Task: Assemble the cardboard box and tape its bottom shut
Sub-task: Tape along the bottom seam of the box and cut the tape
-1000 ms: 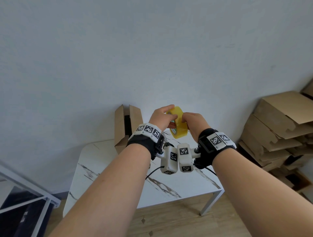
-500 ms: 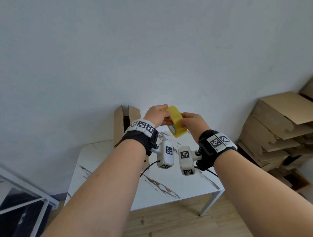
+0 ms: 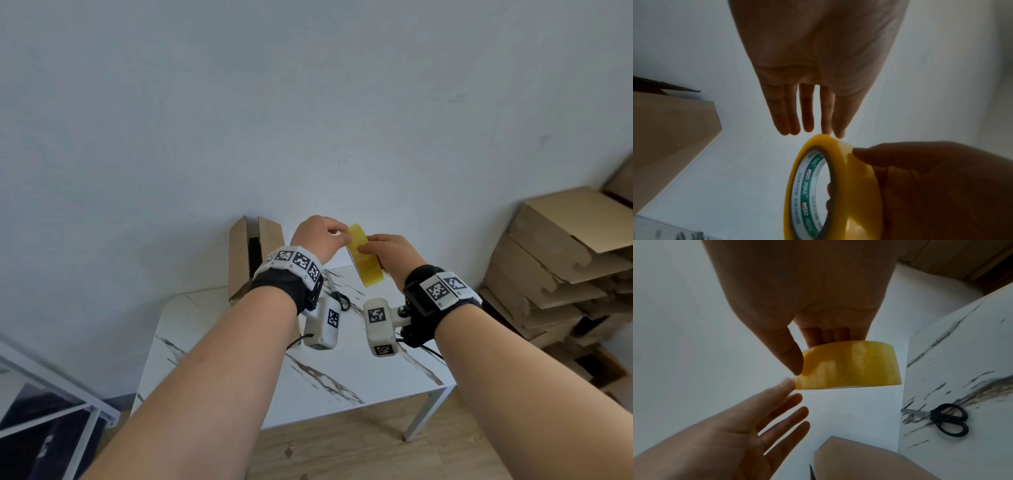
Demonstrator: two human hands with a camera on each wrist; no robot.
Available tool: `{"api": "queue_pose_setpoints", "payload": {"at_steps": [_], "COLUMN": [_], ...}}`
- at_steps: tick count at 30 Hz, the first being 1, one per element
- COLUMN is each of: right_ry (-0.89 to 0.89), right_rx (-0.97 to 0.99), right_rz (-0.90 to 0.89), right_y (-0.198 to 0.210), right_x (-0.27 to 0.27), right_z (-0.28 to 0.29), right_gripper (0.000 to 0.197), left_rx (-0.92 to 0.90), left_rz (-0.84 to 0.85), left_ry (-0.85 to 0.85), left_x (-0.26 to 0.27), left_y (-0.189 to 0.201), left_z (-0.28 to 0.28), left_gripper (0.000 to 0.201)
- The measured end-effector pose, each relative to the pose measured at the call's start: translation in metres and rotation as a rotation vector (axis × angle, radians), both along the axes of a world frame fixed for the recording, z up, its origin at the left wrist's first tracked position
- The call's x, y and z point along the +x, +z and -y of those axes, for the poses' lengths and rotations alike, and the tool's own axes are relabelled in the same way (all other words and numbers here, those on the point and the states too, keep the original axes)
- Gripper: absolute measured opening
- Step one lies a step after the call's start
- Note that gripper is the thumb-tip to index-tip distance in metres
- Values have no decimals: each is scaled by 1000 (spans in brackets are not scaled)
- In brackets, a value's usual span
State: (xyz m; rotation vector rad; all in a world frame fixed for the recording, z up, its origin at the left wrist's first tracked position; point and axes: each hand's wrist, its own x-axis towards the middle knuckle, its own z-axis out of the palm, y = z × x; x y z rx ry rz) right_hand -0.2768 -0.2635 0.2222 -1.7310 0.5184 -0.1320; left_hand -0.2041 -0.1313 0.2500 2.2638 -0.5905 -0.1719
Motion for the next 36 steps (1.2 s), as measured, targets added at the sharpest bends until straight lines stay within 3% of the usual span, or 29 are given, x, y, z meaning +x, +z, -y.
{"api": "queue_pose_setpoints", "payload": {"at_steps": [8,15,20,25,31,36], "right_ry": [48,82,86,86,100,113], "right_rx": [-64,-129,-121,-138,-145,-162], "right_rz": [-3,-2,13,21,19,19], "right_y": [-2,-6,-6,-3,-3,-6], "right_x": [-3,-7,-8,-9,-11,-12], "right_z": [1,2,5,10,12,13], "right_gripper": [24,26,24,22,20,22], "left_rx": [41,158,82,69,167,276], "left_rz": [122,153,138,197,282,248], "left_ry": [32,15,35,25,20,-12], "left_x": [-4,-10,-11,-12,-14,-9], "left_y": [-2,-4,-6,-4,-3,-8], "left_z": [4,12,15,18,25,31], "left_gripper": [14,21,28,20,23,20]}}
